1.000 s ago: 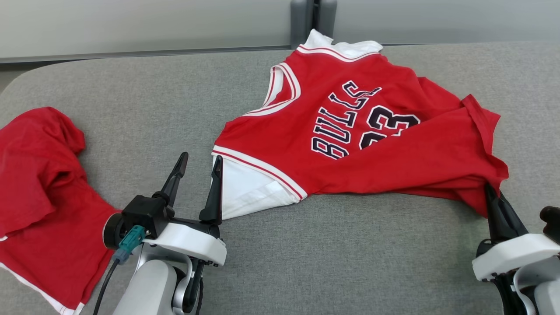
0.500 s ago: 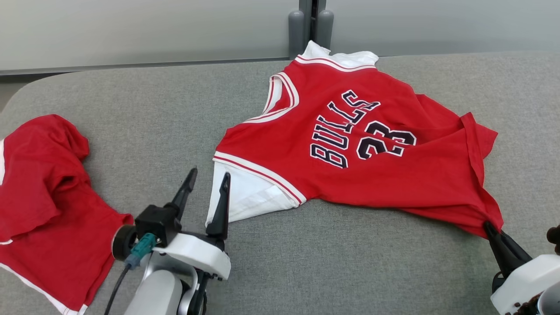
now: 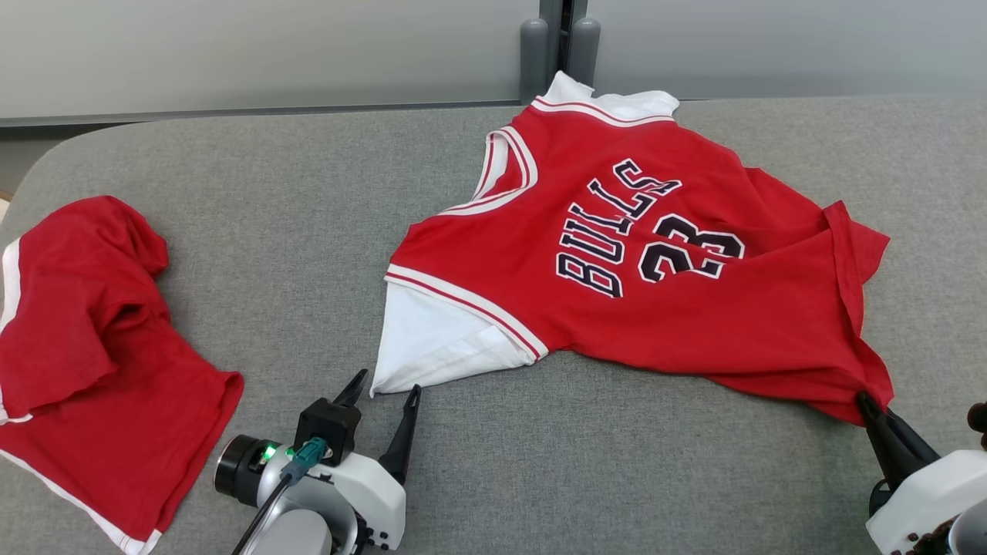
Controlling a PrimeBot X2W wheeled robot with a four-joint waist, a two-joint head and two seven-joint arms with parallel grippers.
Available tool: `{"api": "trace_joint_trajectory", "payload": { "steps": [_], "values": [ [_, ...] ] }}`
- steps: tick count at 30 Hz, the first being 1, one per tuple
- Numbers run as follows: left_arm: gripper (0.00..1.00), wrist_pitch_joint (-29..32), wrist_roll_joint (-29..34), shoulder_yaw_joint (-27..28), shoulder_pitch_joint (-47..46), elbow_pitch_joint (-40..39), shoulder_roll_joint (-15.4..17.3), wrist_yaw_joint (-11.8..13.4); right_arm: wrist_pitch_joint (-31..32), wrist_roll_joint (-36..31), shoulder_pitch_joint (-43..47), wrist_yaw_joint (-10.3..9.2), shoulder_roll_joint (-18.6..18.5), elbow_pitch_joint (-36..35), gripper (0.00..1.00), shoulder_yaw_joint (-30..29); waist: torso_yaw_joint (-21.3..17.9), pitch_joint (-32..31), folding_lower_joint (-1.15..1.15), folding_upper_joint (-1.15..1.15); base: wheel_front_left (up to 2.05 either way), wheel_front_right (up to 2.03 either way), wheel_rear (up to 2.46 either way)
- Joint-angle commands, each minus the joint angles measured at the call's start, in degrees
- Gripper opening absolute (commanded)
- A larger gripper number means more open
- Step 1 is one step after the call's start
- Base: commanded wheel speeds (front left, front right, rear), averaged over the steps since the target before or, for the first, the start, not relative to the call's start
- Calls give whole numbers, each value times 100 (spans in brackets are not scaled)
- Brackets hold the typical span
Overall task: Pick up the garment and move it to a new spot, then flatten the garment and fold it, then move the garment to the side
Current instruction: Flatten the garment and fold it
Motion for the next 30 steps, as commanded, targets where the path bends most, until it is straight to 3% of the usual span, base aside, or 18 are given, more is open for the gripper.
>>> {"api": "trace_joint_trajectory", "payload": {
  "steps": [1,8,9,10,11,18,30],
  "values": [
    [100,-2,44,8,-105,45,32,41,-47,-14,-49,0,-4,10,0,12,0,6,0,0,0,0,0],
    [100,-2,60,21,-285,342,19,23,-105,-2,-90,0,-13,61,0,74,-21,29,0,0,0,0,0],
    [96,-2,72,0,-304,395,18,3,-110,-2,-102,0,-20,74,0,82,-24,29,0,0,0,0,0],
    [25,-2,72,-22,-313,442,17,-38,-109,-1,-116,0,-26,83,0,89,-27,28,0,0,0,0,0],
    [0,-2,63,-38,-321,480,14,-77,-114,1,-124,0,-34,92,0,95,-29,26,0,0,0,0,0],
    [0,-2,44,45,-377,269,29,-80,-181,20,-200,0,-92,125,0,98,6,-16,0,0,0,0,0],
    [0,-2,43,721,-256,-1487,155,-25,-667,-174,-407,0,-425,-236,0,153,121,-167,0,0,0,0,0]
  ]
}}
